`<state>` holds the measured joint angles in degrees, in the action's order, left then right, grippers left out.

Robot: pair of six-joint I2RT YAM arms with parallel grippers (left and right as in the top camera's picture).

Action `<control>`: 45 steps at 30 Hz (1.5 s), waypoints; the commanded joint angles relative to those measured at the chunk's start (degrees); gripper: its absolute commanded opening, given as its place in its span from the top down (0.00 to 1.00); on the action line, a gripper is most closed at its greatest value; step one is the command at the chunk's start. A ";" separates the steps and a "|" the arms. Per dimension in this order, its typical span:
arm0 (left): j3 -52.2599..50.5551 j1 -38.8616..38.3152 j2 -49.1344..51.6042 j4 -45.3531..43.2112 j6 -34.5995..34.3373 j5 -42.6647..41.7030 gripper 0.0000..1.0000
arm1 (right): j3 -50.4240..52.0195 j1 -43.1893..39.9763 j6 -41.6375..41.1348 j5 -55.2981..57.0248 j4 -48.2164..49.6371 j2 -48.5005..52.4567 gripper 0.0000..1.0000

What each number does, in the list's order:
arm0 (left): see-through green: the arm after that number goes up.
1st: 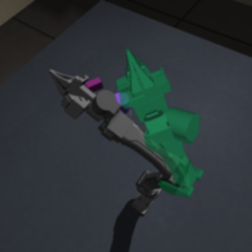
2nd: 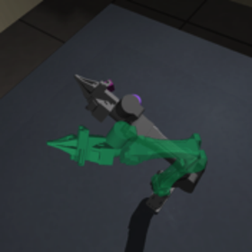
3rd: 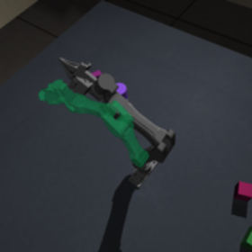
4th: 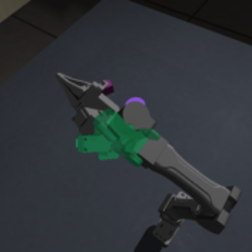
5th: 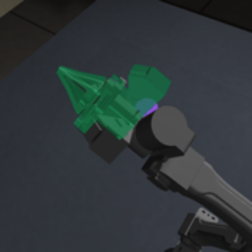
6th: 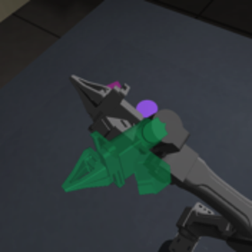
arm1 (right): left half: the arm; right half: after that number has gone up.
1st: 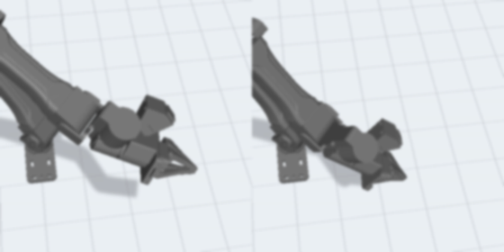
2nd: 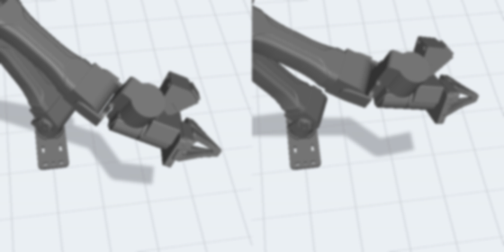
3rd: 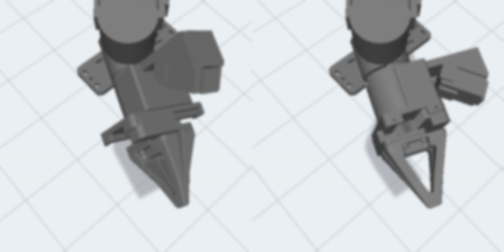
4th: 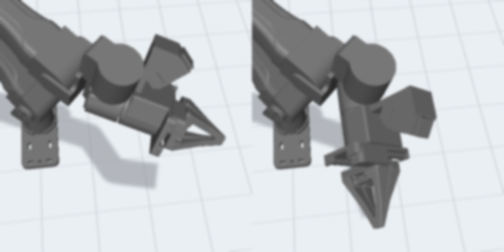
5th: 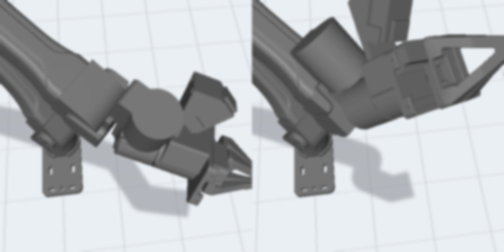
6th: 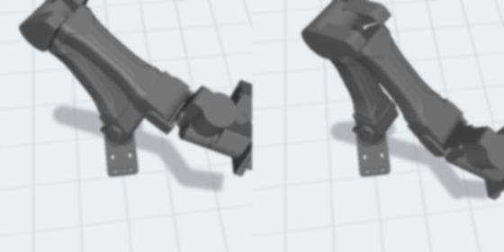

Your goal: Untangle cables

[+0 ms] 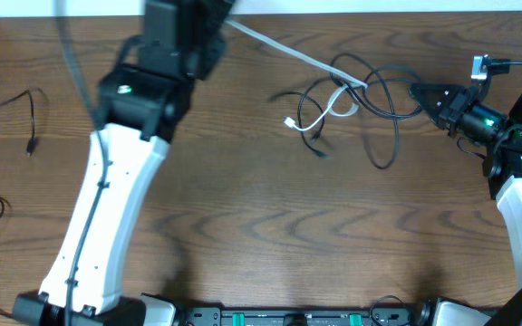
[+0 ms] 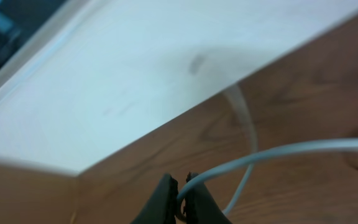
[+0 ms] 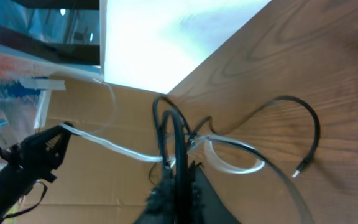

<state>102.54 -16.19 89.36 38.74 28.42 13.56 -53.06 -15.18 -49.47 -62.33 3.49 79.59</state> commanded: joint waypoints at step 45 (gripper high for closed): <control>-0.09 4.42 -4.50 -12.31 -27.78 -50.10 0.92 | -0.46 15.61 45.70 -1.66 -2.23 -0.83 0.01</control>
<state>102.54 -10.72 85.91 25.10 1.43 -35.29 -53.08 -0.25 -6.39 -66.24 2.24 79.59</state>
